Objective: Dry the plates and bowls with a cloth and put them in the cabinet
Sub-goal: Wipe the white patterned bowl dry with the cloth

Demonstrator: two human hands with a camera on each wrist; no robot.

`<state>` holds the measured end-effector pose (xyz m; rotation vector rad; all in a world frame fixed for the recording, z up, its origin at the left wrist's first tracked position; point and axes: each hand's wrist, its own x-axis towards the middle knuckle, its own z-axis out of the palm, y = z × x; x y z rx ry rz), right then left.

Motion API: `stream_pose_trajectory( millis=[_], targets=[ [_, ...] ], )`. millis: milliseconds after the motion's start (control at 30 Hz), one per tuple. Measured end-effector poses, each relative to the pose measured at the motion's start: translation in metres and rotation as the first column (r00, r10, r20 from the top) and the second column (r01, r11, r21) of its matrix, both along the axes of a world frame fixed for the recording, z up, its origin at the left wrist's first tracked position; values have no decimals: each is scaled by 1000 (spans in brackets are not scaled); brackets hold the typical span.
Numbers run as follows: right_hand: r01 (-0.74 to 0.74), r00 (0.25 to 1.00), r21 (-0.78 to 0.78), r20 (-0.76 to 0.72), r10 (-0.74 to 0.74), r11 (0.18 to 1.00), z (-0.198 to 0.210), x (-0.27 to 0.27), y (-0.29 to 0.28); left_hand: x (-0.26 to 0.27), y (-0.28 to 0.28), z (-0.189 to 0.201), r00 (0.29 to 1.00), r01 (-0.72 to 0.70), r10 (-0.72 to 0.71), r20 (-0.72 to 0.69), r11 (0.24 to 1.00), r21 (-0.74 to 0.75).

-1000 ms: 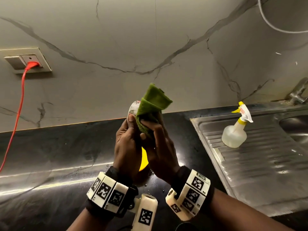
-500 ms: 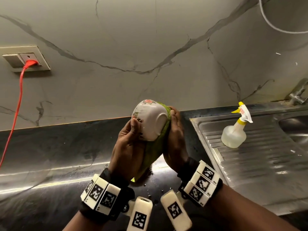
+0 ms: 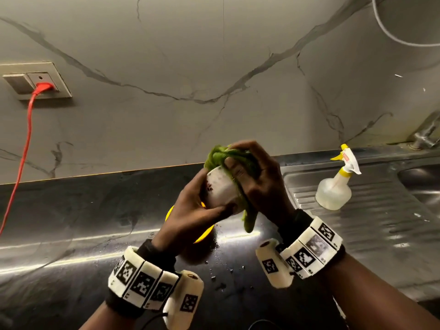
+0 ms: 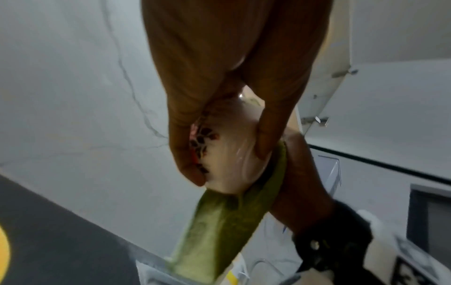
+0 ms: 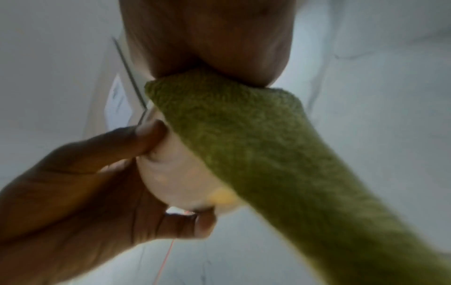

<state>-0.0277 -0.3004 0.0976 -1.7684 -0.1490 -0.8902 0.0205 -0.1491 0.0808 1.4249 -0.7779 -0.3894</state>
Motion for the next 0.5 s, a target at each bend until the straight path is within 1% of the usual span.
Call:
stream_pose_trajectory(
  millis=[33, 100, 133, 167, 200, 233, 267, 300, 333, 367, 400, 433, 500],
  targets=[
    [-23, 1000, -122, -13, 21, 992, 2, -1, 1, 0, -1, -2, 999, -16, 15, 32, 999, 28],
    [-10, 999, -370, -34, -3, 929, 5, -3, 5, -1, -1, -6, 996, -59, 55, 77, 996, 62],
    [12, 999, -424, -30, -27, 905, 5, -2, 7, -1, 0, -5, 992, -82, 75, 100, 994, 69],
    [44, 998, -420, -14, -55, 906, 4, -1, 7, -1, 1, -4, 988, -100, 90, 129, 992, 72],
    [78, 996, -369, 0, -84, 926, 3, 2, 8, 0, 2, -4, 983, -110, 98, 158, 991, 71],
    [100, 994, -261, -5, -105, 960, 1, 5, 8, 1, 4, -3, 980, -112, 100, 170, 992, 63],
    [95, 994, -94, -38, -99, 991, -1, 9, 6, 2, 5, -1, 983, -106, 98, 153, 994, 41],
    [61, 995, 118, -82, -52, 991, -2, 12, 3, 3, 7, 1, 989, -92, 91, 114, 996, 11],
    [10, 993, 334, -117, 31, 943, -4, 13, 2, 3, 8, 2, 995, -72, 73, 74, 997, -14],
    [-25, 985, 498, -134, 105, 867, -7, 14, 2, 3, 9, 2, 998, -55, 56, 39, 998, -22],
    [-27, 982, 581, -137, 131, 813, -11, 13, 2, 3, 10, 2, 999, -46, 47, 12, 999, -14],
    [-2, 985, 595, -137, 104, 804, -13, 13, 3, 3, 10, 1, 999, -43, 43, -10, 999, -3],
    [88, 994, 515, -100, -42, 853, -15, 13, 5, 4, 9, 0, 996, -75, 75, -51, 997, 8]
  ],
)
